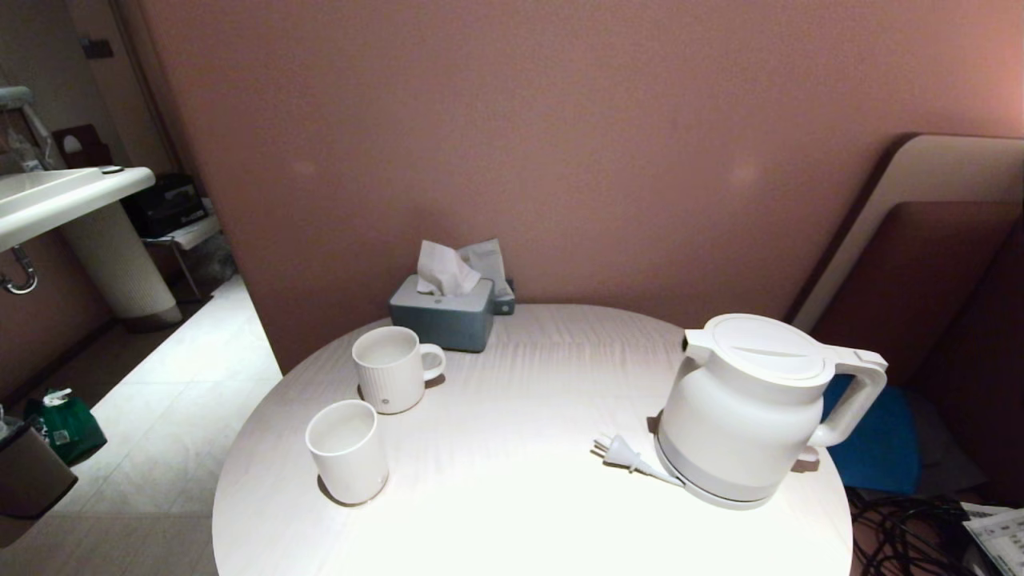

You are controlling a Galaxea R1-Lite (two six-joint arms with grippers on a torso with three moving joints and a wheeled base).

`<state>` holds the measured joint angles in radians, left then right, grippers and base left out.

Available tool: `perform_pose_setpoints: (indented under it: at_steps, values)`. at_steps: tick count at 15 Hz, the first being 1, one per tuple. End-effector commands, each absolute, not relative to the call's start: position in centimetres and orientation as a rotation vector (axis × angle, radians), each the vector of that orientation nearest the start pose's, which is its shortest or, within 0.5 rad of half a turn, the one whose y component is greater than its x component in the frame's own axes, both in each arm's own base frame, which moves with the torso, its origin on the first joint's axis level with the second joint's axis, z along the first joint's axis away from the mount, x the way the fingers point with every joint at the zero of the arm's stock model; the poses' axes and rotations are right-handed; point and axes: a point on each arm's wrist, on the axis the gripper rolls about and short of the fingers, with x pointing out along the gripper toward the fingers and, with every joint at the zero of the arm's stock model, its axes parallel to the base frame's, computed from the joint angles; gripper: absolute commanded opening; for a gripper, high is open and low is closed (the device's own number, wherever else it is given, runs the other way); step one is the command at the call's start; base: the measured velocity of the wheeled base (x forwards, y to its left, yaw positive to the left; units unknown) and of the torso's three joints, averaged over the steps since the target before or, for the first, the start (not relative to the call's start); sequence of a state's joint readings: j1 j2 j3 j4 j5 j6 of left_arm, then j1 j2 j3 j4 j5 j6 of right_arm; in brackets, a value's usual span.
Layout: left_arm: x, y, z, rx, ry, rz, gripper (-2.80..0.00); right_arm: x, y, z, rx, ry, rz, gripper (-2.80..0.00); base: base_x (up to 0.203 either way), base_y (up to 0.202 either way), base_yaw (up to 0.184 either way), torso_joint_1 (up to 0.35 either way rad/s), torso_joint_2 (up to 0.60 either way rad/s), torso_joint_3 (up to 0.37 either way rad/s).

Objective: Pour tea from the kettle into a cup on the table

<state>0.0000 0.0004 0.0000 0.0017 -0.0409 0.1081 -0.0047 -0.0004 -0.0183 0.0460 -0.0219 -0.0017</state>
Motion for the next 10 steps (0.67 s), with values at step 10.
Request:
perform_pose_setpoints:
  at_steps: [10]
  values:
    - [-2.28, -0.09, 7.53, 0.092, 0.000, -0.038, -2.80, -2.42, -0.04, 7.54, -0.003, 0.029, -0.028, -2.80, 0.000, 0.000, 0.000, 0.000, 0.00, 0.000]
